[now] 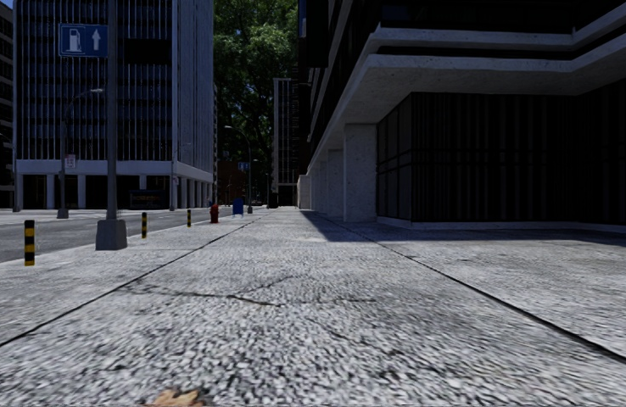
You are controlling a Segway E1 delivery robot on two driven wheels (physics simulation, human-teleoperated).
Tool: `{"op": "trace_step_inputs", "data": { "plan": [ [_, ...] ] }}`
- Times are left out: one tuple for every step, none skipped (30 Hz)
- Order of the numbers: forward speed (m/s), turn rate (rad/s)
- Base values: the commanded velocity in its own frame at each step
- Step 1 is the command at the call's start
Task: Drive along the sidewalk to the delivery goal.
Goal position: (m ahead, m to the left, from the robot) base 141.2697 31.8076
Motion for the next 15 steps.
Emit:
{"op": "trace_step_inputs", "data": {
  "plan": [
    [2.0,0.18],
    [2.0,0.19],
    [2.0,0.22],
    [2.0,0.23],
    [2.0,0.24],
    [2.0,0.24],
    [2.0,0.24],
    [2.0,0.24],
    [2.0,0.24],
    [2.0,0.24],
    [2.0,0.24],
    [2.0,0.24],
    [2.0,0.24],
    [2.0,0.18],
    [2.0,0.0]
  ]
}}
